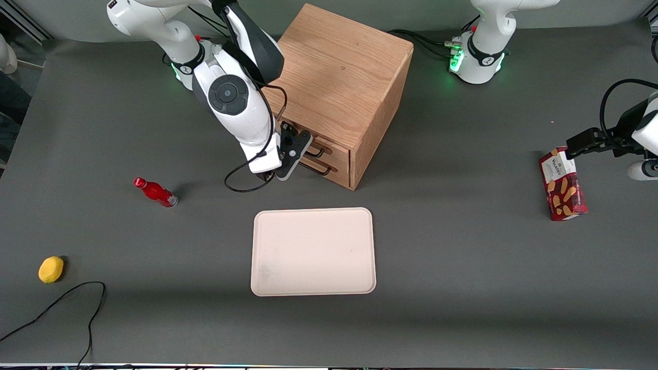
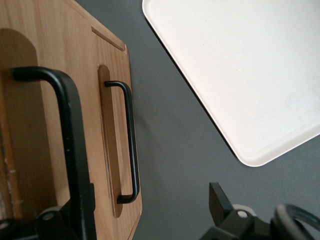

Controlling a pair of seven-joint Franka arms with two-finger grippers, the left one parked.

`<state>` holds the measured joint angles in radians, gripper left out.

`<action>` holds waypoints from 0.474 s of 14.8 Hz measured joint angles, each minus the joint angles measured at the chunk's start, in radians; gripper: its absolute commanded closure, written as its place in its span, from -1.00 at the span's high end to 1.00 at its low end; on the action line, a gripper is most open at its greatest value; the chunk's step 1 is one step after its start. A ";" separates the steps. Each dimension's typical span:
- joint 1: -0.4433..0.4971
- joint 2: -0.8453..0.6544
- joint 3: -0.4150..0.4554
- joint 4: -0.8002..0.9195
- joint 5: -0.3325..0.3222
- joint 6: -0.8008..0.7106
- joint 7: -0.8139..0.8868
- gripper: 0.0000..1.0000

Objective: Open upper drawer
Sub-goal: 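Lower the right gripper and hook the upper drawer's black handle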

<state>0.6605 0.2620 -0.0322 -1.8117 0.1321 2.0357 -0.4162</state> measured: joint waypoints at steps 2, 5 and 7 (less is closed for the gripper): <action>0.000 0.000 -0.001 0.000 0.000 0.001 0.000 1.00; -0.001 0.000 -0.003 0.001 -0.002 0.005 -0.002 1.00; -0.003 0.002 -0.004 0.005 -0.010 0.011 -0.005 1.00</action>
<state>0.6579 0.2641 -0.0360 -1.8066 0.1220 2.0462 -0.4209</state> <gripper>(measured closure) 0.000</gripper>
